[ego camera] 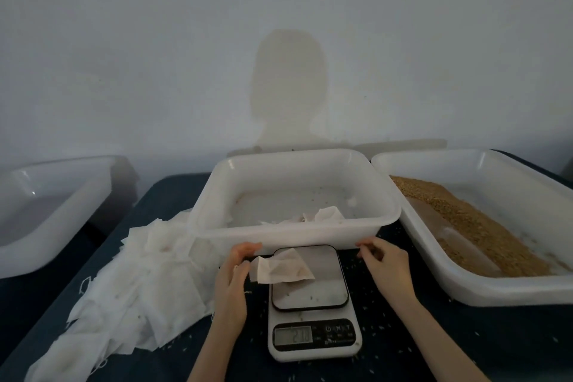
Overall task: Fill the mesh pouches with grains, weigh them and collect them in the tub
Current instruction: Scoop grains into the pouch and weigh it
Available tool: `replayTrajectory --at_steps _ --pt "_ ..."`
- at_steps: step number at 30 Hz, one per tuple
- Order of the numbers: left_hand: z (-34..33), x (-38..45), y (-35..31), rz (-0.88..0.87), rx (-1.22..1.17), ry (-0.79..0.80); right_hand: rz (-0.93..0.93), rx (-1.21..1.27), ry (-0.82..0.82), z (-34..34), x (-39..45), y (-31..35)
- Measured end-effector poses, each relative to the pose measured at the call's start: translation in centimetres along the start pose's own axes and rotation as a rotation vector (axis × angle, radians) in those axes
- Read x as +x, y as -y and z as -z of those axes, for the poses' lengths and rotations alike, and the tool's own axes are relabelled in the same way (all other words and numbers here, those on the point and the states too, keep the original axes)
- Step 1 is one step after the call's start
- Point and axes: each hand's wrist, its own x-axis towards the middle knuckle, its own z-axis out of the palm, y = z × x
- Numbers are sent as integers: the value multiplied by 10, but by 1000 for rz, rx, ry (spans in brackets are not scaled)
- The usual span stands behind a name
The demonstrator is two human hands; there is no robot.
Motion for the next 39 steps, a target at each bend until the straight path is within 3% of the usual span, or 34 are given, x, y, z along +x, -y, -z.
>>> replayTrajectory --at_steps 21,35,39 --pt "-1 8 16 176 171 -139 -16 -7 63 0 3 -2" --pt "-3 3 8 129 214 -88 -33 10 74 -1 4 -3" --pt "-4 -3 -4 -2 291 -45 -18 11 73 -1 3 -3"
